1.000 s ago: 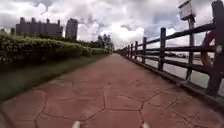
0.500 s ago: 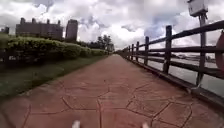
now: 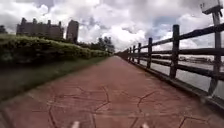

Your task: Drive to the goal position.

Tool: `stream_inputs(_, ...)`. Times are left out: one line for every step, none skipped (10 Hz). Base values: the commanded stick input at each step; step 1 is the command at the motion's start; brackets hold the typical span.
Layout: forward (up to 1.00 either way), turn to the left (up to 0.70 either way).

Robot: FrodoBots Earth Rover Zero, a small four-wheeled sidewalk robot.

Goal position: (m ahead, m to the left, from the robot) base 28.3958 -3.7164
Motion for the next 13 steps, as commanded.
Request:
stream_inputs(0.7,0.0)
stream_inputs(0.7,0.0)
stream_inputs(0.7,0.0)
stream_inputs(0.7,0.0)
stream_inputs(0.7,0.0)
stream_inputs(0.7,0.0)
stream_inputs(0.7,0.0)
stream_inputs(0.7,0.0)
stream_inputs(0.7,0.0)
stream_inputs(0.7,0.0)
stream_inputs(0.7,0.0)
stream_inputs(0.7,0.0)
stream_inputs(0.7,0.0)
